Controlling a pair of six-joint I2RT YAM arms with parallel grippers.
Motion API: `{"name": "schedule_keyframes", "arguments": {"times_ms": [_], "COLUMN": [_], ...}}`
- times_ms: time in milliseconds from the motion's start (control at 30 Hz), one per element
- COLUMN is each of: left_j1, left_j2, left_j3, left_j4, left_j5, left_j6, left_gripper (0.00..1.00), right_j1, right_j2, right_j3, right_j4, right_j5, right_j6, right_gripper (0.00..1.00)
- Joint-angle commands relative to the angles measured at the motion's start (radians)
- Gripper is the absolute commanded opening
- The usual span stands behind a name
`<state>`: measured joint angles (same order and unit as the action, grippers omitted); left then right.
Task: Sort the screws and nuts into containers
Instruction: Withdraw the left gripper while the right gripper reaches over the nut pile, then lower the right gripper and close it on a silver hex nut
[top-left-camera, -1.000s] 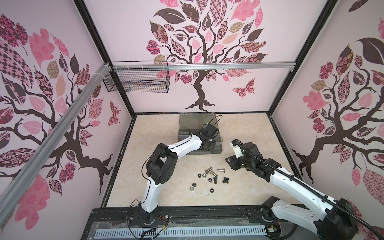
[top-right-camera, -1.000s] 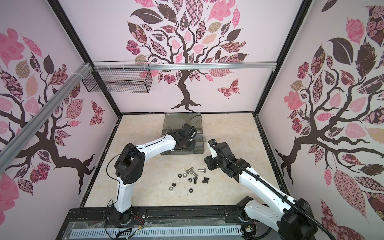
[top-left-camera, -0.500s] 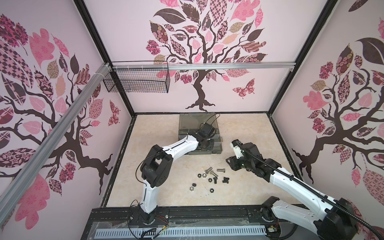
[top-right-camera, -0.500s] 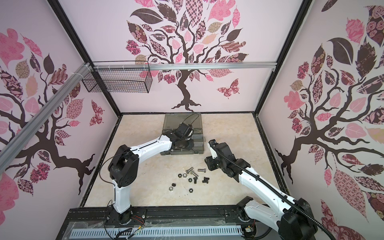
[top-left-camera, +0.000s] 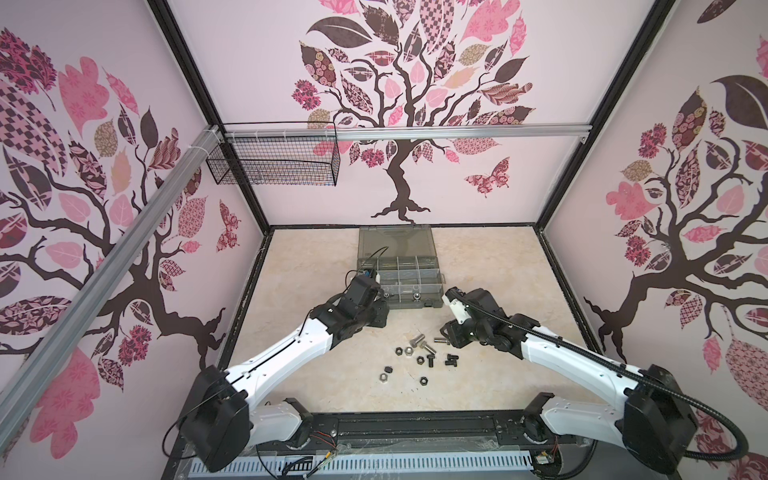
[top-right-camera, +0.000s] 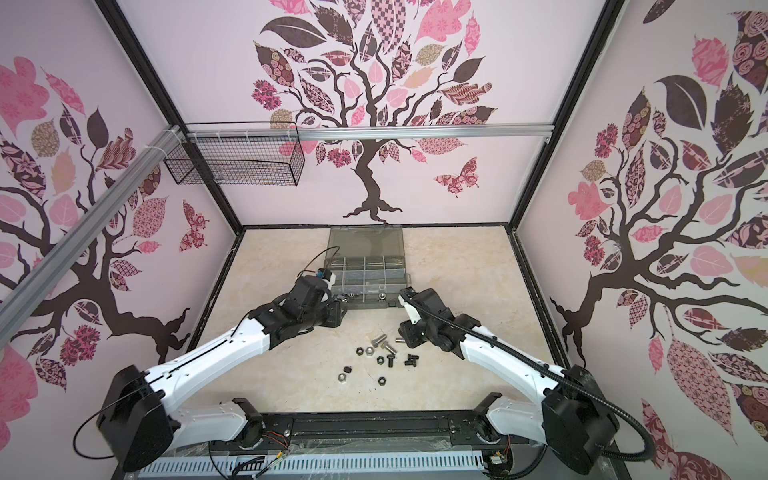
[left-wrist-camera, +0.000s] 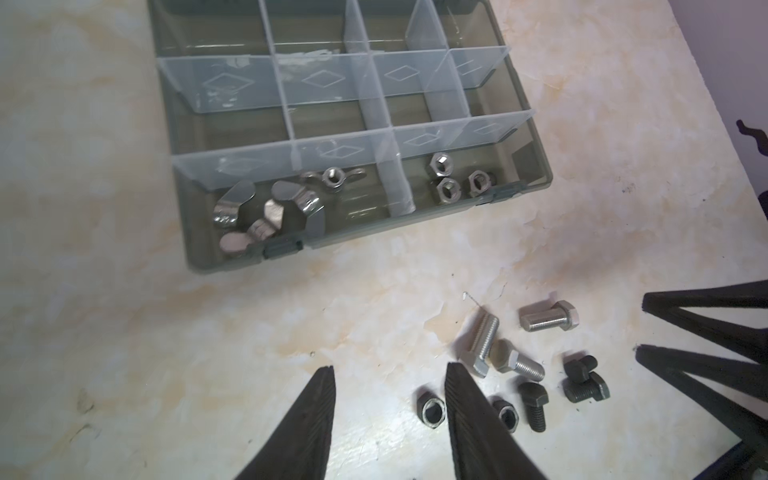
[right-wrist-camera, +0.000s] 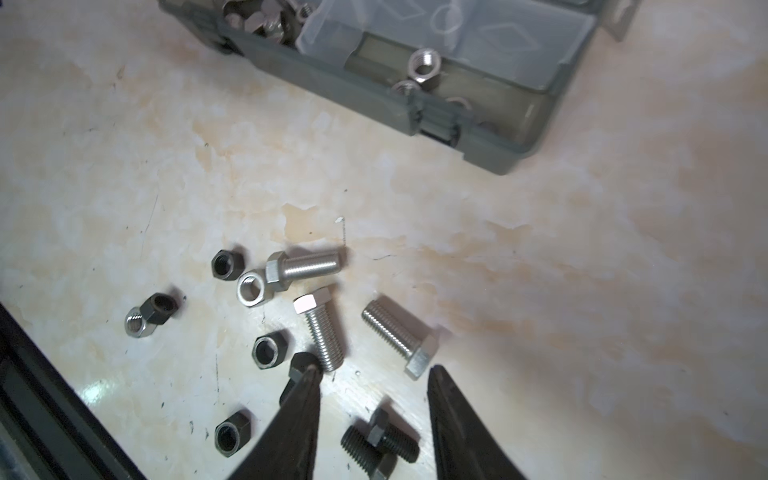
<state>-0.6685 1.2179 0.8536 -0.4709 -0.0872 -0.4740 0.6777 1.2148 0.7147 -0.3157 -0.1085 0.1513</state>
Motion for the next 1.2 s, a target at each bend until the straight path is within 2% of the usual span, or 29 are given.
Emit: {"name": "schedule_keyframes", "arguments": {"times_ms": [0, 200, 367, 500, 1167], "left_j1": [0.009, 0.016, 0.017, 0.018, 0.018], "left_j2": [-0.113, -0.319, -0.415, -0.442, -0.480], "left_j3": [-0.101, -0.230, -0.285, -0.308, -0.326], "left_j4": [-0.043, -0.052, -0.091, -0.106, -0.115], "left_j5": [-0.053, -0.071, -0.086, -0.082, -0.045], "left_j6": [-0.061, -0.131, -0.158, -0.164, -0.191], "left_gripper": [0.48, 0.49, 0.50, 0.50, 0.50], "right_j1": [0.067, 0.193, 0.244, 0.282, 0.287], "right_j2": [0.061, 0.187, 0.274, 0.343, 0.530], "right_j3": [0.054, 0.084, 0.141, 0.175, 0.289], "right_j4": [0.028, 0.072, 0.054, 0.055, -0.005], "right_j5": [-0.010, -0.015, -0.007, 0.004, 0.121], "right_j6": [-0.006, 0.015, 0.005, -0.003, -0.076], "right_gripper": [0.45, 0.45, 0.45, 0.46, 0.45]}}
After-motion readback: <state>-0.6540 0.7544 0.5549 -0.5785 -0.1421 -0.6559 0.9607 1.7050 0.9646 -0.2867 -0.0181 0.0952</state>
